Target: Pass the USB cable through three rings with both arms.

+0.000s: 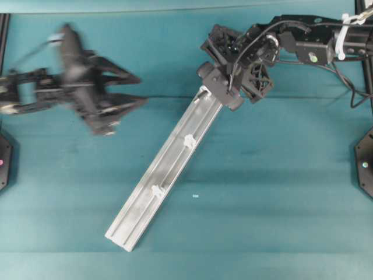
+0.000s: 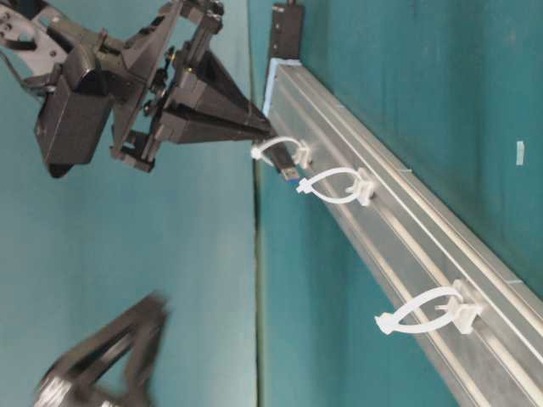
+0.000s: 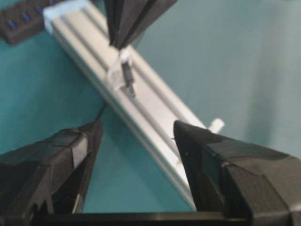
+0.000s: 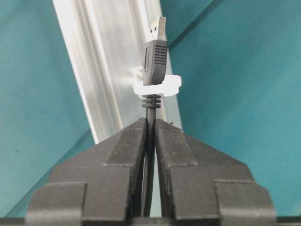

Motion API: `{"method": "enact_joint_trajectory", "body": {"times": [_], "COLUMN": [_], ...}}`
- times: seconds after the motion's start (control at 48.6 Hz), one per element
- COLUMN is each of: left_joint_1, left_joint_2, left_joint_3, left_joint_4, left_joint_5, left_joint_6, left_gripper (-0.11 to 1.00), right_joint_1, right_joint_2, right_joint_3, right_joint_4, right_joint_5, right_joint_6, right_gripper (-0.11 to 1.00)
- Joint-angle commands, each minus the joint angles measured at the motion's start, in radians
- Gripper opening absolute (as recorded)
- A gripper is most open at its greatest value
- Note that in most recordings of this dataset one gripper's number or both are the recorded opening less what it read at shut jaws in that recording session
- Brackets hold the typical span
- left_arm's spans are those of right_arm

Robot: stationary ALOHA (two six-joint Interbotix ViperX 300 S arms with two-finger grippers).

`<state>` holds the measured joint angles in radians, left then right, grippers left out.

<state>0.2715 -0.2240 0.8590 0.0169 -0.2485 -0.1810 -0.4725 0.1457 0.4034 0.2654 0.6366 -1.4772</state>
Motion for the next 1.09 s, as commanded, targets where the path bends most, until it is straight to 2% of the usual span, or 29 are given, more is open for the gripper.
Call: {"method": "enact_joint_trajectory", "body": {"times": [0.0,0.185,0.679,0.905,1.07], "left_joint_1": [0.012,0.023,0.023,0.023,0.006], "left_joint_2": [0.077,0.19,0.403,0.454,0.472], "left_joint_3": [-0.071,-0.143,-0.305,-0.321,-0.325], "left_joint_4": [0.002,0.002,0.003,0.003,0.002], "left_joint_5": [-0.006,-0.006,-0.003,-0.005,-0.009], "left_joint_6": [0.002,0.002,-0.008,-0.086,-0.107], "left_gripper": [0.77,0.77,0.78,0.78,0.78], "right_joint_1": [0.0,-0.002,-0.005,-0.009,-0.012], "right_joint_2": [0.008,0.014,0.015,0.015,0.015], "right_joint_3": [-0.002,0.002,0.002,0.003,0.003], "right_joint_4": [0.015,0.038,0.06,0.061,0.061], "right_joint_5": [-0.008,-0.008,-0.021,-0.026,-0.029], "right_joint_6": [-0.011,-0.012,-0.012,-0.012,-0.012], "right_gripper": [0.1,0.1,0.1,0.1,0.1]}}
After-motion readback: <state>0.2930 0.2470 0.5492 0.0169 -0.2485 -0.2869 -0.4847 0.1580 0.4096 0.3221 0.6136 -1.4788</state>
